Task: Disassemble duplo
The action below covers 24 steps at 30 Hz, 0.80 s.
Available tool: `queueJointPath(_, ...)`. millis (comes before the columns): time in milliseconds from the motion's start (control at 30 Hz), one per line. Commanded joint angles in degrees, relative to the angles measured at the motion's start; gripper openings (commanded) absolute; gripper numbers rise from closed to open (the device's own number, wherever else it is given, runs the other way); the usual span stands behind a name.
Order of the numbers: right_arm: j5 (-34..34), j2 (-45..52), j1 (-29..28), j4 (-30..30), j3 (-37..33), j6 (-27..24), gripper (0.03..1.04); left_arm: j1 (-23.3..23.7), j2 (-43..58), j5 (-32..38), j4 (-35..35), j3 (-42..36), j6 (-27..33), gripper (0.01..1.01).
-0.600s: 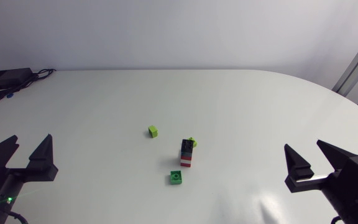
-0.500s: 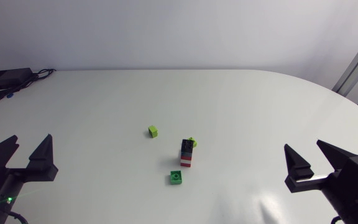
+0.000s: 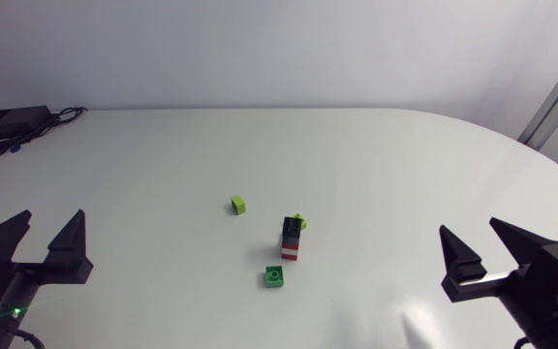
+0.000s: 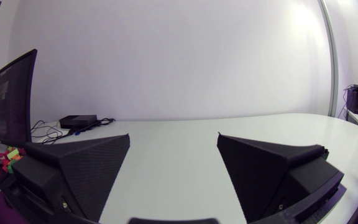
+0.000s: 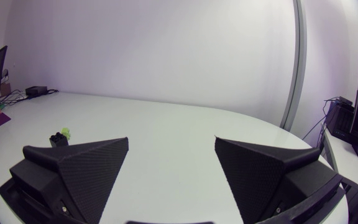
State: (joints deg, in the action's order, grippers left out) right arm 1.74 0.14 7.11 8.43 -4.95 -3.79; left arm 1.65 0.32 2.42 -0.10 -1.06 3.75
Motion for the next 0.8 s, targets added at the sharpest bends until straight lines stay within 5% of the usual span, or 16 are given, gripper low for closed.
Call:
queueJointPath(0,0.28,-0.58,0.53,0.63,0.47,1.24,1.00,-0.51,-0.76,-0.39,-0.87,-0.43,-0.76,0.979)
queueJointPath(467,0.02,12.69,2.29,0.10,-10.96,1.24,1.00,-3.58,18.23,-0.48,-5.79,-17.13,-1.02,0.974)
queueJointPath(767,-3.14,32.55,5.37,-1.39,-19.48,2.56,1.00,-11.14,46.00,-1.98,-8.08,-29.97,-1.81,0.952)
